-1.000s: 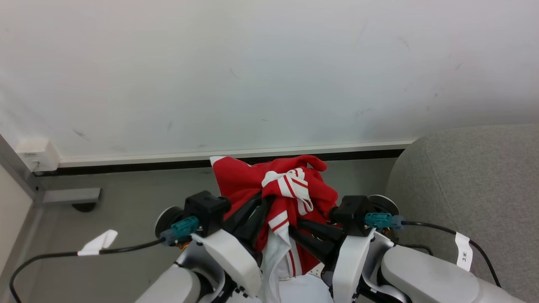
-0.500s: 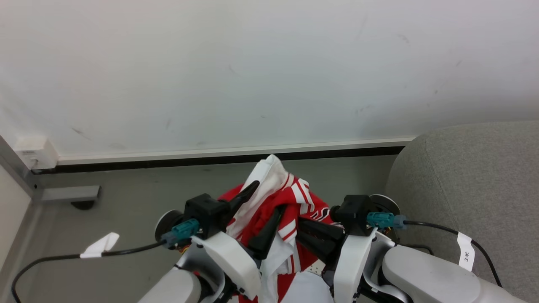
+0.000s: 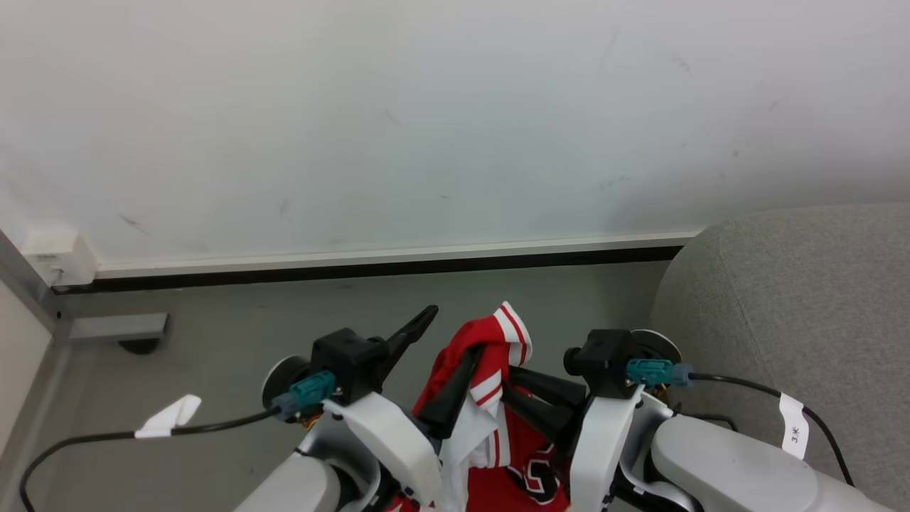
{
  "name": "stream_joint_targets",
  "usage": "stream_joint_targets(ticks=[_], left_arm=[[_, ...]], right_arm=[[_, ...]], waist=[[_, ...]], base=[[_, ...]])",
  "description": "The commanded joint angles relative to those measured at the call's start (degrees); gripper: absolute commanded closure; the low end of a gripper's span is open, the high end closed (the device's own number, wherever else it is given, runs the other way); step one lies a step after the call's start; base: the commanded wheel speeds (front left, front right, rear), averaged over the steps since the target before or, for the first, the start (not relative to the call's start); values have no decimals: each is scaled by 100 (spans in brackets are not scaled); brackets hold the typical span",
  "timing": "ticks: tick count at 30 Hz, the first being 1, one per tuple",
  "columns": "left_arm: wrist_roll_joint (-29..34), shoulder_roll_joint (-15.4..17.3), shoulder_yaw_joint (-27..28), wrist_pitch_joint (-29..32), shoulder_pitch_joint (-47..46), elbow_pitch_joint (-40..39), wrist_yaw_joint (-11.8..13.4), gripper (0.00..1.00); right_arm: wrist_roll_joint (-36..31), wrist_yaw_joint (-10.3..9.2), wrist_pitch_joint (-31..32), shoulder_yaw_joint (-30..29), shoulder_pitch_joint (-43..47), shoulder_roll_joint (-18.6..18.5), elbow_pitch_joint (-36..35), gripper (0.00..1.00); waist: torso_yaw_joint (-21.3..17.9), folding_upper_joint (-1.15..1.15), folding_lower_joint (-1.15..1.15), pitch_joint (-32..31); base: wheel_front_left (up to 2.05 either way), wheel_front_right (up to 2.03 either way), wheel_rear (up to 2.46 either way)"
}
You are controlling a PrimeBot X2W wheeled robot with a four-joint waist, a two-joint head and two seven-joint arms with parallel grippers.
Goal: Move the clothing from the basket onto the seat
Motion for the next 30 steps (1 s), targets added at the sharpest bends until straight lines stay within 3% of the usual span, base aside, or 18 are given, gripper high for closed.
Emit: stream_joint_targets(ticks=[1,30], left_arm=[[-41,42,11,-36,70,4,25,0],[-134,213,-16,-59,327,-291,184,0]], right_arm=[[76,-12,-65,-22,35,-76,-7,100],[307,-12,-419,-21,-13,-545,191,100]], waist=[[2,0,0,-7],[2,0,0,-128]], base=[[0,0,0],[0,0,0]])
